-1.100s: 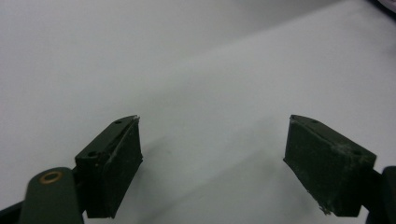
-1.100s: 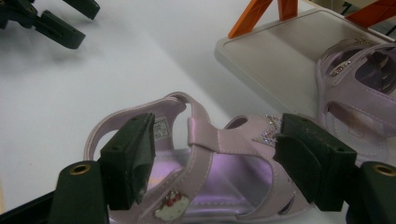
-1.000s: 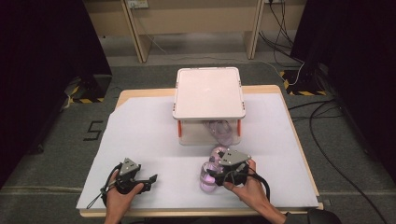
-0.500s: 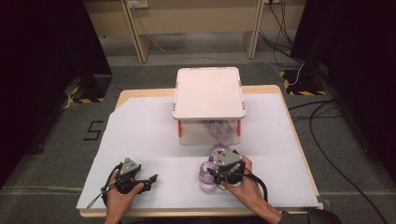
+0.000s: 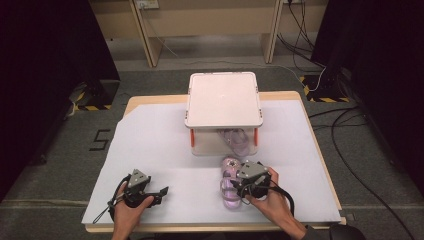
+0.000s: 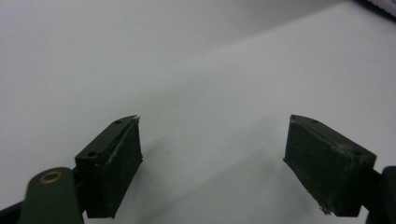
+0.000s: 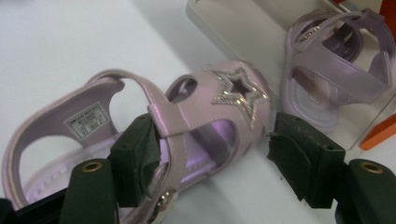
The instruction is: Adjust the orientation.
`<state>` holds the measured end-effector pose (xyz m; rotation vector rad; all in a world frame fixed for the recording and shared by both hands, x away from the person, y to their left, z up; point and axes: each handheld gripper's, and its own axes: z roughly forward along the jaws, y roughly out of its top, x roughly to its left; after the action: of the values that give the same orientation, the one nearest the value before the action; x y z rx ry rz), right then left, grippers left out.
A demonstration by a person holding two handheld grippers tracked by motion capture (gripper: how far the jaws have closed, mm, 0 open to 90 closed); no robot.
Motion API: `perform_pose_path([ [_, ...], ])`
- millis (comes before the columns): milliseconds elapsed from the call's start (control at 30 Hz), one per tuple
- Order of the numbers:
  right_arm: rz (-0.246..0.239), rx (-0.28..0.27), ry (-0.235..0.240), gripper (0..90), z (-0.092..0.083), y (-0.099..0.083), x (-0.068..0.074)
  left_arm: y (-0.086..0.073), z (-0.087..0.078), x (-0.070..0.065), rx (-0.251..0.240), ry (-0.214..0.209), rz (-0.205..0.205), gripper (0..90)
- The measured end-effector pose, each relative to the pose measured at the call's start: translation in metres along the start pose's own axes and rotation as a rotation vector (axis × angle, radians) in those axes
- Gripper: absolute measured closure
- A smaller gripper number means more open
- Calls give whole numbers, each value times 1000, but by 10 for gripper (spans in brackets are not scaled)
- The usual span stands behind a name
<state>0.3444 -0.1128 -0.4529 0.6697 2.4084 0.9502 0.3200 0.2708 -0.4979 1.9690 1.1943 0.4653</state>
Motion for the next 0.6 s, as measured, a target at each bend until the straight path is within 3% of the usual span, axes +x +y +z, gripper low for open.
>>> perform_pose_path([
  [167, 19, -7, 50, 353, -3, -5, -7, 0, 0, 0, 5, 2, 0, 181],
  [333, 7, -14, 68, 372, -2, -5, -4, 1, 1, 1, 1, 1, -8, 180],
  [500, -30, -18, 79, 385, 2, -3, 2, 1, 2, 1, 7, 1, -7, 181],
  [600, -76, 3, 70, 443, 11, 0, 8, 1, 3, 1, 5, 0, -10, 181],
])
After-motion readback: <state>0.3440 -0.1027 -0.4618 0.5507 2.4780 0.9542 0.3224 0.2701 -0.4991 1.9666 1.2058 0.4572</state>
